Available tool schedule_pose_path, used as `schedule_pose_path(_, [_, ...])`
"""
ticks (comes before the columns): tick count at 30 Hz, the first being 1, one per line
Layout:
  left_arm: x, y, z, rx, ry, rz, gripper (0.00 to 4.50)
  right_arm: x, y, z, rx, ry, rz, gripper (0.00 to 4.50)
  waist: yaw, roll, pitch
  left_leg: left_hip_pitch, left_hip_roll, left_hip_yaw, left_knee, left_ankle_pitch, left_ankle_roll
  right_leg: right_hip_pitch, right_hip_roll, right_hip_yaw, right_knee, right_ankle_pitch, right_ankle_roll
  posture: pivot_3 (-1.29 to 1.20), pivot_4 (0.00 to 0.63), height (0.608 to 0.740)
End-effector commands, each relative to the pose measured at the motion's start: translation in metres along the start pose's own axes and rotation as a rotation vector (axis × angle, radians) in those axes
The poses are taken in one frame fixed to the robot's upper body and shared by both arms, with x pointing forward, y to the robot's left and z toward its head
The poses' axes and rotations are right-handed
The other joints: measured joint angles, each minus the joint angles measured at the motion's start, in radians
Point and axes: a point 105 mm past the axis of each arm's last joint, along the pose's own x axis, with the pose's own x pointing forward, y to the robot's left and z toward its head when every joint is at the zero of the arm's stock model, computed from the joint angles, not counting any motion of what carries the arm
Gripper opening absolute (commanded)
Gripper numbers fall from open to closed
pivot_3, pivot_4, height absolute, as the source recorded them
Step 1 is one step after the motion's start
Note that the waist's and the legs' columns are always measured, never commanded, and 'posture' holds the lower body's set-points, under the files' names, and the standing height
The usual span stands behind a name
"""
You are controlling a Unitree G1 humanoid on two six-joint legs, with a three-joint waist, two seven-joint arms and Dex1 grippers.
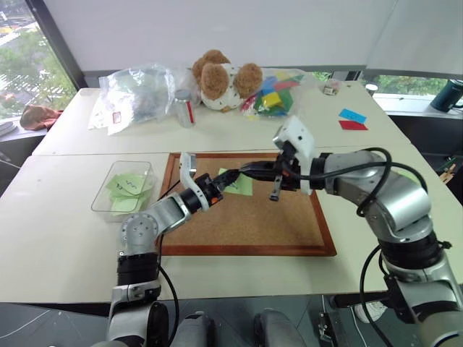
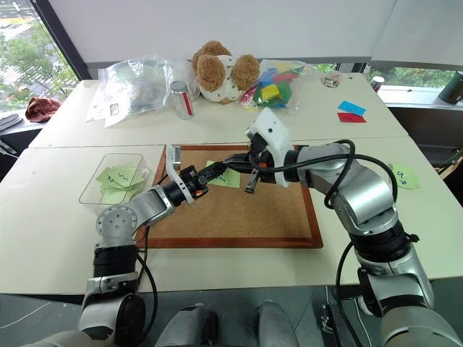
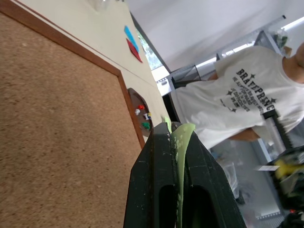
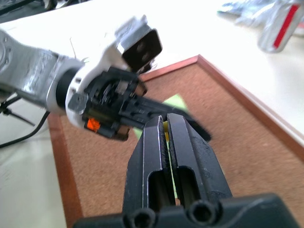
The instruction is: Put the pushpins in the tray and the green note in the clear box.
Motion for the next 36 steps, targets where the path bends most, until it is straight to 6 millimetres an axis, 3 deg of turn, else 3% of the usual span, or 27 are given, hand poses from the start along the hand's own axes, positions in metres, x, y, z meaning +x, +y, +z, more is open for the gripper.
schedule_pose_path(1, [-0.001,-0.005,0.003,0.014,-0.014,-0.022,0.06,-0.009,-0.001,0.018,-0.054,-0.046,-0.015,0.0,0.0,0.0,0.0,0.0,0.0,0.0,0.0,0.0,0.0,0.0,0.0,0.0,0.0,0.0,0.0,0.0,0.15,0.74])
schedule_pose_path(7, [-0.003,-0.011,0.014,-0.025,-0.07,-0.046,0.06,-0.019,-0.032,0.003,-0.007,-0.005,-0.154,0.0,0.001,0.0,0.0,0.0,0.0,0.0,0.0,0.0,0.0,0.0,0.0,0.0,0.0,0.0,0.0,0.0,0.15,0.74])
schedule_pose_path(11, [-0.007,-0.016,0.025,-0.051,-0.119,-0.061,0.06,-0.048,-0.092,-0.041,0.107,0.112,-0.411,0.0,0.004,0.0,0.0,0.0,0.0,0.0,0.001,0.0,0.0,0.0,0.0,0.0,0.0,0.0,0.0,0.0,0.15,0.74])
schedule_pose_path(17, [-0.013,-0.02,0.027,-0.063,-0.146,-0.06,0.06,-0.084,-0.141,-0.104,0.252,0.262,-0.625,0.0,0.0,0.0,0.0,-0.001,0.0,0.0,0.0,0.0,0.0,0.0,0.0,0.0,-0.001,0.0,0.0,0.0,0.15,0.74])
schedule_pose_path(25, [-0.017,-0.02,0.027,-0.059,-0.162,-0.045,0.06,-0.095,-0.154,-0.146,0.344,0.342,-0.668,0.0,-0.001,0.0,0.0,0.0,0.0,0.001,0.0,0.0,-0.001,0.0,0.001,0.001,-0.001,0.0,0.0,0.0,0.15,0.74])
schedule_pose_path(34, [-0.018,-0.018,0.027,-0.05,-0.169,-0.032,0.06,-0.091,-0.148,-0.167,0.408,0.366,-0.634,0.0,-0.001,0.0,0.0,0.0,0.0,0.002,0.0,0.0,-0.001,0.0,0.001,0.001,-0.001,0.0,0.0,0.0,0.15,0.74])
schedule_pose_path(36, [-0.018,-0.018,0.027,-0.048,-0.169,-0.031,0.0,-0.091,-0.148,-0.169,0.415,0.367,-0.633,0.6,-0.001,0.0,0.0,0.0,0.0,0.001,0.0,0.0,-0.001,0.0,0.001,0.001,-0.001,0.0,0.0,0.0,0.15,0.74])
